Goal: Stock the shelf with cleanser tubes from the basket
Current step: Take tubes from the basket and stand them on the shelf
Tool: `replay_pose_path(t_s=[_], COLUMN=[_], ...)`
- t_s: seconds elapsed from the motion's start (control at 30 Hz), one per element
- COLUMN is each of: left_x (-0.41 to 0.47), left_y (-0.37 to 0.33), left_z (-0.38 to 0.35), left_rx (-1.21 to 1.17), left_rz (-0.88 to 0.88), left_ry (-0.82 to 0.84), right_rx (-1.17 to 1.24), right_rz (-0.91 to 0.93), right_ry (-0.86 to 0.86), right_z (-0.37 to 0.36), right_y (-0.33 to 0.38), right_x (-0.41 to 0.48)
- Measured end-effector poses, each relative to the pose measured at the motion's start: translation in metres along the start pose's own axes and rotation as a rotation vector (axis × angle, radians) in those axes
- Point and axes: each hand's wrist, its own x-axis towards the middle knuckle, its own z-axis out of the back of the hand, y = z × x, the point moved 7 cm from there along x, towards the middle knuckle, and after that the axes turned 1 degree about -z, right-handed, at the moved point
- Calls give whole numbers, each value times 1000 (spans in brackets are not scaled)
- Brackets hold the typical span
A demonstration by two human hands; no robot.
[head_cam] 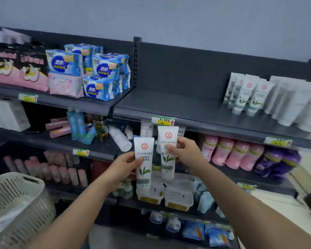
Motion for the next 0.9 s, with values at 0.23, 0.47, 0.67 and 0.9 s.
replay_pose_path(t_s=[0.23,0.47,0.67,0.9], left_x=[13,31,66,129], left_y=[-35,-79,-124,-177], left_z=[-74,-140,-193,-245], left_rx=[64,162,48,-23], left_rz=[-78,-187,-236,-340], left_ry=[57,181,251,320], right_rx=[22,90,124,111], right_rz=[0,29,83,161], right_ry=[-103,-297,-439,-530], right_z=[80,157,221,293], right_y=[-11,-9,-4,11], right_x=[-29,-39,-26,15])
